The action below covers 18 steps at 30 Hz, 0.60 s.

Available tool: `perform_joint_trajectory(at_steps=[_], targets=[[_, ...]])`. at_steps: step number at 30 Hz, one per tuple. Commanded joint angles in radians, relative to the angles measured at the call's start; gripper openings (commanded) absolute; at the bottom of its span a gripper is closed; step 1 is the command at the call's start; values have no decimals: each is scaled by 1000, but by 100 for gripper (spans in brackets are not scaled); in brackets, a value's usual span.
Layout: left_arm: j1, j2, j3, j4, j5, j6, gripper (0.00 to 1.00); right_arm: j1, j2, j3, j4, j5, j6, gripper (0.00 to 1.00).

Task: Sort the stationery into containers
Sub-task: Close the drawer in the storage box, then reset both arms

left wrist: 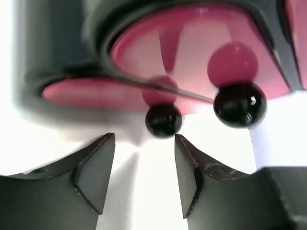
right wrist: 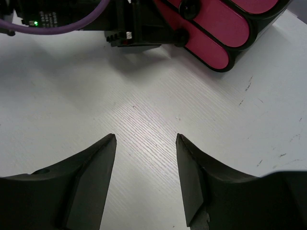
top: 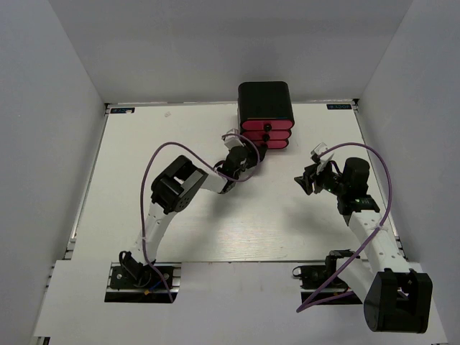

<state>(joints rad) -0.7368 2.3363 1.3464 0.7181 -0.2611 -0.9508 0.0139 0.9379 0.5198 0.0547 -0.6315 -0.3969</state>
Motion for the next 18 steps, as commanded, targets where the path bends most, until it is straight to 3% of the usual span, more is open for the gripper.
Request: perform_joint_trajectory(at_steps=[1, 7, 8, 9, 11, 14, 18], targets=[[-9, -104, -96, 35, 29, 3, 64, -3, -1, 9, 22, 0, -13, 59], [-30, -257, -341, 56, 78, 3, 66, -32, -7, 8, 14, 0, -23, 70], [-30, -287, -380, 69, 88, 3, 66, -37, -8, 6, 14, 0, -28, 73], [-30, -322, -416, 60, 88, 3, 66, -40, -10, 8, 11, -4, -26, 87], [-30, -449, -515, 32, 137, 94, 67, -51, -19, 11, 13, -2, -17, 90], [-41, -599, -610, -130, 181, 257, 70, -69, -31, 5, 37, 12, 50, 90], [-41, -987, -699, -407, 217, 432, 75, -94, -47, 20, 36, 21, 168, 90]])
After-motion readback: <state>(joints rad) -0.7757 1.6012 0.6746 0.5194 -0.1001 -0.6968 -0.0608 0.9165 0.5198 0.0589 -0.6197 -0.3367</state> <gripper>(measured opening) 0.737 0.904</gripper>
